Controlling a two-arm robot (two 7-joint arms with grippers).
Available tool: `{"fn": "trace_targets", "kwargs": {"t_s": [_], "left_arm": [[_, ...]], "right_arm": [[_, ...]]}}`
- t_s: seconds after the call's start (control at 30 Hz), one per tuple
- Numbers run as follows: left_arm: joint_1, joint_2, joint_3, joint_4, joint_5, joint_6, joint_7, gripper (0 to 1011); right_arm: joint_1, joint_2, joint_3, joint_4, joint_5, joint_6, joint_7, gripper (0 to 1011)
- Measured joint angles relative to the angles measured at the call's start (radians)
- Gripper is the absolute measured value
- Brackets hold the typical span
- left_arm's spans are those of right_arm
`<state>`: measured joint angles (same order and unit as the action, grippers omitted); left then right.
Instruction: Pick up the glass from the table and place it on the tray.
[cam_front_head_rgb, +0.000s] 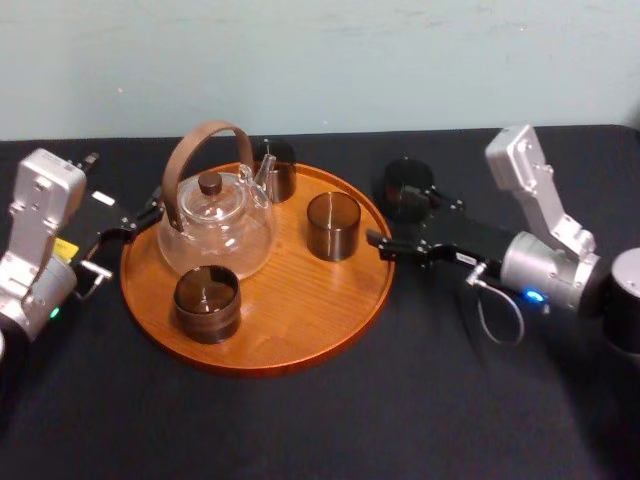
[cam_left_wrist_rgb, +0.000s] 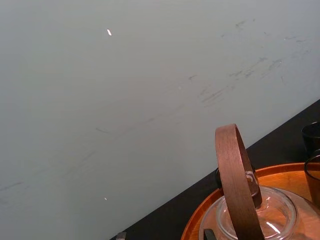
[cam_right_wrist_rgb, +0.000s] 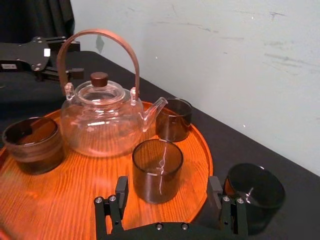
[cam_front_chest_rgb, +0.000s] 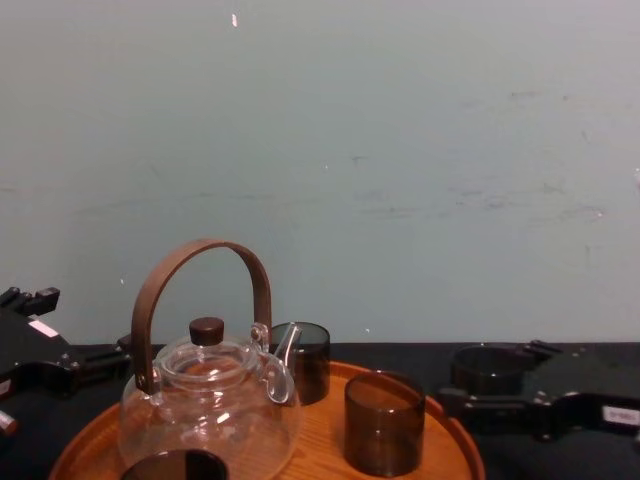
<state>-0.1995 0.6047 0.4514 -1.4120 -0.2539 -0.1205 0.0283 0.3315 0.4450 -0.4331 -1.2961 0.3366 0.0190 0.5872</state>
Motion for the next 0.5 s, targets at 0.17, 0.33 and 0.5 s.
{"fn": "trace_targets", "kwargs": {"t_s": [0.17, 0.33, 0.5], "left_arm": [[0.0, 0.0, 0.0, 0.0, 0.0, 0.0, 0.0, 1001], [0.0, 0.0, 0.0, 0.0, 0.0, 0.0, 0.0, 1001], [0.0, 0.0, 0.0, 0.0, 0.0, 0.0, 0.0, 1001]], "right_arm": [[-0.03, 0.034, 0.017, -0.037, 0.025, -0.003, 0.002, 1002], [-0.051, 0.061, 0.036, -0.062, 0.047, -0.007, -0.005, 1002], [-0.058, 0.077, 0.047, -0.065, 0.053, -0.009, -0.016, 1002]]}}
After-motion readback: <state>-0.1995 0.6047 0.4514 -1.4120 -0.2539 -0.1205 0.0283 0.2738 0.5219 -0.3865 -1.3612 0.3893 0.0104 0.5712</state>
